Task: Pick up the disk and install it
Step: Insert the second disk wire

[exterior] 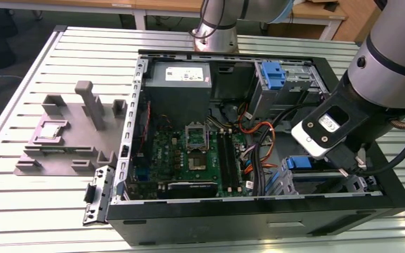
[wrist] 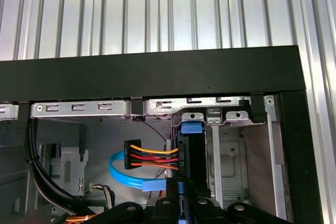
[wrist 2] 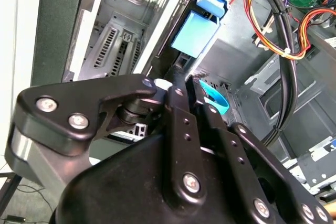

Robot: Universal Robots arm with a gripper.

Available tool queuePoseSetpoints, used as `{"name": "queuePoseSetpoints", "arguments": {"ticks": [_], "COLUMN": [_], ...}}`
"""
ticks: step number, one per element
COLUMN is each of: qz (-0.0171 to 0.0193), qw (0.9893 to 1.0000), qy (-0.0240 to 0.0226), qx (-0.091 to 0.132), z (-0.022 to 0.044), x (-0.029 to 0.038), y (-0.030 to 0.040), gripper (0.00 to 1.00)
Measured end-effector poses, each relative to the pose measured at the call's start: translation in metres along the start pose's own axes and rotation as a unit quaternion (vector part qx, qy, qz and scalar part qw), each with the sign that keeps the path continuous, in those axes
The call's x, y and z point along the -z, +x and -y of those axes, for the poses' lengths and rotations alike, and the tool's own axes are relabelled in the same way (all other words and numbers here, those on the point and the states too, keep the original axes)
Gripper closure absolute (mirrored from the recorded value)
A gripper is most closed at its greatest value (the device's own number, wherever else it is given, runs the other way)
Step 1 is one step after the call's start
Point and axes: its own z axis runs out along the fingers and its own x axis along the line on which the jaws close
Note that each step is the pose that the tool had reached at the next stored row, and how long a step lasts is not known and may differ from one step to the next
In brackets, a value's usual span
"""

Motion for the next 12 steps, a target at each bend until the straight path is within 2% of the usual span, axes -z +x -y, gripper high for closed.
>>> {"name": "queuePoseSetpoints", "arguments": {"ticks": [1, 2, 7, 12], "qz": [0.0000, 0.0004, 0.0006, 0.0008], "qw": [1.0000, 1.0000, 1.0000, 1.0000], "qy": [0.0000, 0.0000, 0.0002, 0.0018], "qx": [0.000, 0.000, 0.000, -0.001], "z": [0.0000, -0.0001, -0.0004, -0.0022], "x": [0.0000, 0.0004, 0.0024, 0.0091], "y": [0.0000, 0.0000, 0.0002, 0.0008], "gripper": [0.83, 0.76, 0.76, 0.76]}}
